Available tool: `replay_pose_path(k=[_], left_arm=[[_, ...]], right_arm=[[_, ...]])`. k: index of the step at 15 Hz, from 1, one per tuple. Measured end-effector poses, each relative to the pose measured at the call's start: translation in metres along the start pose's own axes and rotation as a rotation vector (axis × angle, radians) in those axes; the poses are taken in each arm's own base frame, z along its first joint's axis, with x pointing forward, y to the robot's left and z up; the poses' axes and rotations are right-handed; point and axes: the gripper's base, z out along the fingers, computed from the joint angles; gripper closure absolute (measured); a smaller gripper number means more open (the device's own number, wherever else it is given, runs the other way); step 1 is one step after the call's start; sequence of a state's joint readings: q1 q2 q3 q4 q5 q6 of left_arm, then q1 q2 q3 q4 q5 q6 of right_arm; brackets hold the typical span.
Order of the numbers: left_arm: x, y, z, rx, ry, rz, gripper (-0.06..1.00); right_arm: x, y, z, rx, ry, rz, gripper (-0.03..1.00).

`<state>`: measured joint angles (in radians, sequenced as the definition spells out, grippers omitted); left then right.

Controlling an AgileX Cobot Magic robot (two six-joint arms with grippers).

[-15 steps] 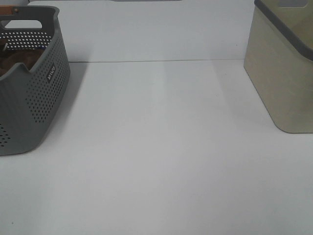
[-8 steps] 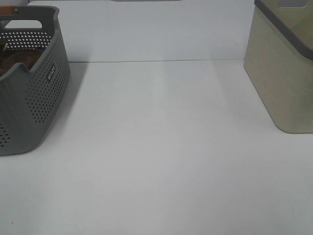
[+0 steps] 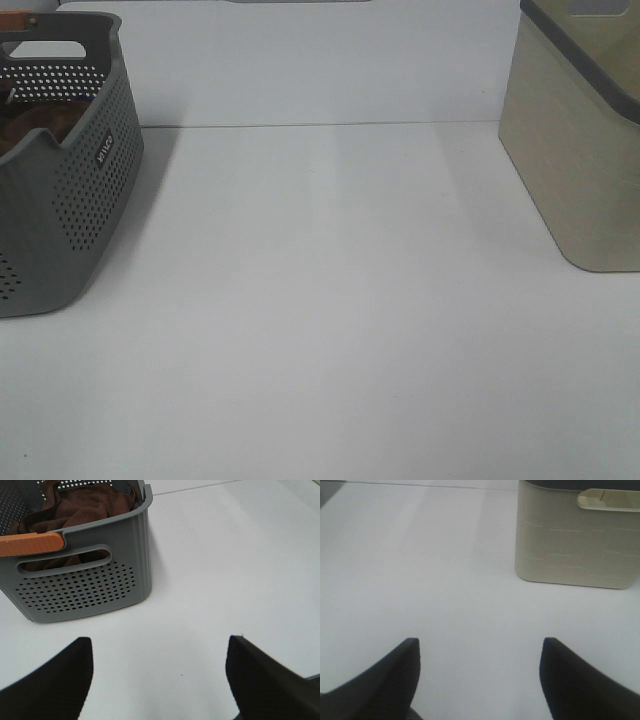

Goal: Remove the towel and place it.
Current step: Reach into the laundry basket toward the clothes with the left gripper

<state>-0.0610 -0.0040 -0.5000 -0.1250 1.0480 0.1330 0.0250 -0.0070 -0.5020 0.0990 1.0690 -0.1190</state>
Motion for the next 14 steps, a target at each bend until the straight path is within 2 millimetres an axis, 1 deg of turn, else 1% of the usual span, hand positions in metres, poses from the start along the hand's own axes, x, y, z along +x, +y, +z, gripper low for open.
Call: replay_pose_path(k=[14], left_arm=[[0.0000,0.0000,0.0000,0.000,0.000,0.000,0.24]], right_arm=[[0.0000,0.0000,0.0000,0.000,0.000,0.000,0.32]])
